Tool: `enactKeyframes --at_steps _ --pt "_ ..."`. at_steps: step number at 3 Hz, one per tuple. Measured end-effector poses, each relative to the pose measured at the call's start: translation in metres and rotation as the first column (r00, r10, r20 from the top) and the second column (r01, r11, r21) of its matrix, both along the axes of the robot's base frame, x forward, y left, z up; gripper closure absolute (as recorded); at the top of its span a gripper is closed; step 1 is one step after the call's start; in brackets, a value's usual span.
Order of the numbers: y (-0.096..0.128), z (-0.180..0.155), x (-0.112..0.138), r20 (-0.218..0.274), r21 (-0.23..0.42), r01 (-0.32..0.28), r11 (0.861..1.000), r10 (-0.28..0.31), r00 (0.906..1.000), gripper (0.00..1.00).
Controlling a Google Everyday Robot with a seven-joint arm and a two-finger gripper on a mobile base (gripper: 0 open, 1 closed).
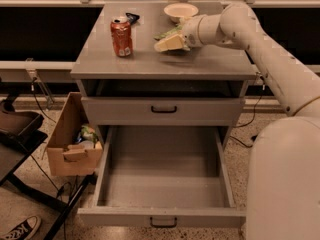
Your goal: Place green jalapeno chip bag into middle drawer
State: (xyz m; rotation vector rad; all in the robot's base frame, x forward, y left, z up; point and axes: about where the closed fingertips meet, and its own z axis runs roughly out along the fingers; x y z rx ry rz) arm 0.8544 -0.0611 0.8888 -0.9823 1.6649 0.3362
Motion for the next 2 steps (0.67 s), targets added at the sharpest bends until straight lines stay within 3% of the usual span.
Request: enactKeyframes --at_steps 1,2 --pt "-0.0043 -0.0049 -0.0016 -0.032 -0.005 0.005 1.0 -0.006 0.9995 0.49" --pt "-0.0043 -0.0049 -0.0015 -0.032 -0.005 0.005 1.0 -0.006 0.9995 0.72"
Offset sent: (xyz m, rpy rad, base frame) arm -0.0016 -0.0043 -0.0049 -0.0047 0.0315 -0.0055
